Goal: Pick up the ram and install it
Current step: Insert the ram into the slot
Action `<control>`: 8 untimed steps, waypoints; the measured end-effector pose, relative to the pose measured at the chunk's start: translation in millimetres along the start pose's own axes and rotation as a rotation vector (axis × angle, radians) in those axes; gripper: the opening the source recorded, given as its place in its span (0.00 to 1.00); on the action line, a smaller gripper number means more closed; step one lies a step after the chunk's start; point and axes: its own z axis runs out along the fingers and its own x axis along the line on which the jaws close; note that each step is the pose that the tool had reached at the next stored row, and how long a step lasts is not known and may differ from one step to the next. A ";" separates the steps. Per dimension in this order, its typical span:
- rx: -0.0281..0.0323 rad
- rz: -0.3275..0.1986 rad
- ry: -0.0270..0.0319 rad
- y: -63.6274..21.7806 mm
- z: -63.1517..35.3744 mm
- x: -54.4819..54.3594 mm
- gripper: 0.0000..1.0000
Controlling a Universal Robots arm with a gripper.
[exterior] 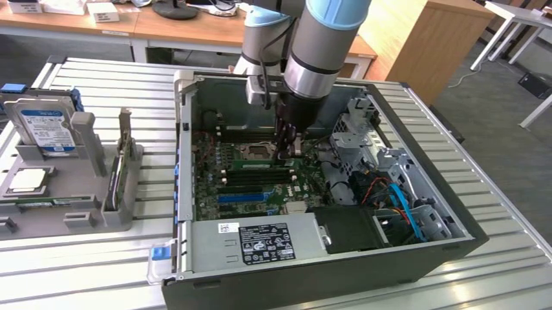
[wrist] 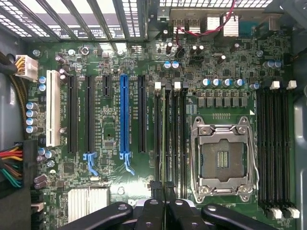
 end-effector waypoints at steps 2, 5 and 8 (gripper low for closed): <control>0.0000 0.000 0.0002 1.7 0.5 0.1 0.12; 0.0000 0.000 0.0003 2.7 0.9 0.1 0.12; 0.0000 0.000 -0.0002 2.6 3.1 0.1 0.12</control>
